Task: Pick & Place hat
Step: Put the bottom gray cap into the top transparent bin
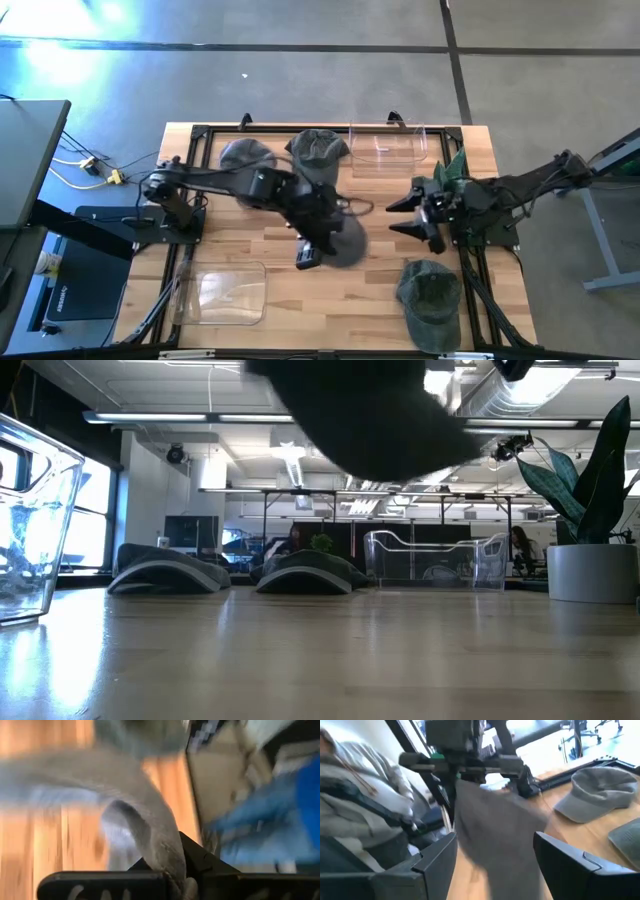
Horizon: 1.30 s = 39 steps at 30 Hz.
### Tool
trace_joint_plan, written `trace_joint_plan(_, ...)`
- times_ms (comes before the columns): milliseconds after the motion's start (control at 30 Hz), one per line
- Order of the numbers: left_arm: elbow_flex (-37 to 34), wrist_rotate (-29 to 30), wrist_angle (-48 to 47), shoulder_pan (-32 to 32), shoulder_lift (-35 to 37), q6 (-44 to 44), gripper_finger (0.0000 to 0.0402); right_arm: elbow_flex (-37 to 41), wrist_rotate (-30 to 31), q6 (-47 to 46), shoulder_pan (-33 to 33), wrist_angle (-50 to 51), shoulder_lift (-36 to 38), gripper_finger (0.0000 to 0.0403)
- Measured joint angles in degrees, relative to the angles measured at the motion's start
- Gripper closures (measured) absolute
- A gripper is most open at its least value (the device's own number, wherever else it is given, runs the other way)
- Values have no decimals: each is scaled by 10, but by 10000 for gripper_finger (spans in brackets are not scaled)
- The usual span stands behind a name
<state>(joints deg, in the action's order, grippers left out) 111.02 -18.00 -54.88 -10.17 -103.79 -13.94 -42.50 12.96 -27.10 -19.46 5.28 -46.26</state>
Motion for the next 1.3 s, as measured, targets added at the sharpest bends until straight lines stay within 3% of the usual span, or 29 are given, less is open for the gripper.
trace_joint_plan(267,2,-34,18,-2,-82,47,386,0,-70,-55,11,7,-59,144)
trace_joint_plan(467,1,-59,39,1,-129,50,334,1,-107,-139,-23,37,-68,148)
trace_joint_plan(667,3,-55,53,5,-150,102,274,3,-74,-185,-68,73,-72,148)
trace_joint_plan(933,0,-46,78,26,-160,157,265,3,-38,-231,-112,144,-78,148)
trace_joint_plan(1133,0,-93,98,58,-182,165,240,3,-32,-250,-126,155,-100,148)
trace_joint_plan(1300,0,-172,73,88,-180,135,199,3,-33,-241,-121,161,-134,148)
